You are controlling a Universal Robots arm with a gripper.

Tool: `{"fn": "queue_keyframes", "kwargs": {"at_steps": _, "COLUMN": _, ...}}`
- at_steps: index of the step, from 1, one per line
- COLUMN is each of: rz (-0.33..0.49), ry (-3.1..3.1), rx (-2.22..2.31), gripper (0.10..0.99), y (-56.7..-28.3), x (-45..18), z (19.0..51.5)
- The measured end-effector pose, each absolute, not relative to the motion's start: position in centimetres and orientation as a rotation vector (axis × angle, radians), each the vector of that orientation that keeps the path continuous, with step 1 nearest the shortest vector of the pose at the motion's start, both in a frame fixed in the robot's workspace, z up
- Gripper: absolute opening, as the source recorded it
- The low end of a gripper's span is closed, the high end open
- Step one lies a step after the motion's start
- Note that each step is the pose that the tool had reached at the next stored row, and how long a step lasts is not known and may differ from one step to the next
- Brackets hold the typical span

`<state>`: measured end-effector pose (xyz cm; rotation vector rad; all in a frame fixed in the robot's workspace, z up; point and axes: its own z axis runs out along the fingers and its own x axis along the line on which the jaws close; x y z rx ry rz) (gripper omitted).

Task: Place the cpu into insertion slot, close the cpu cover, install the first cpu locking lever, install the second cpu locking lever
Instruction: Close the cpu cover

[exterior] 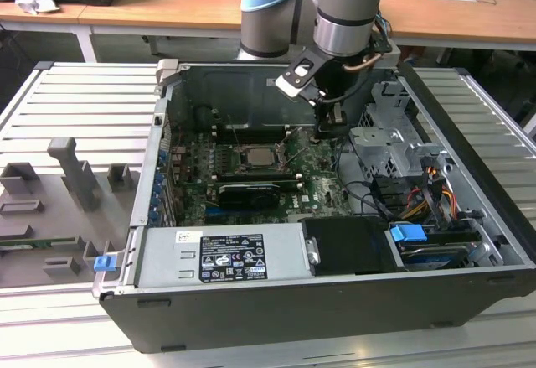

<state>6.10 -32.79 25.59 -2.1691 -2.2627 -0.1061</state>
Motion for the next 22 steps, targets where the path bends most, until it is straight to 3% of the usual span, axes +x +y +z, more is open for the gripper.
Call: {"fn": "queue_keyframes", "kwargs": {"at_steps": 22, "rz": -0.111, "ry": -2.26, "rx": -2.167, "gripper": 0.106, "y": -32.8, "x": 1.0, "z": 25.3}}
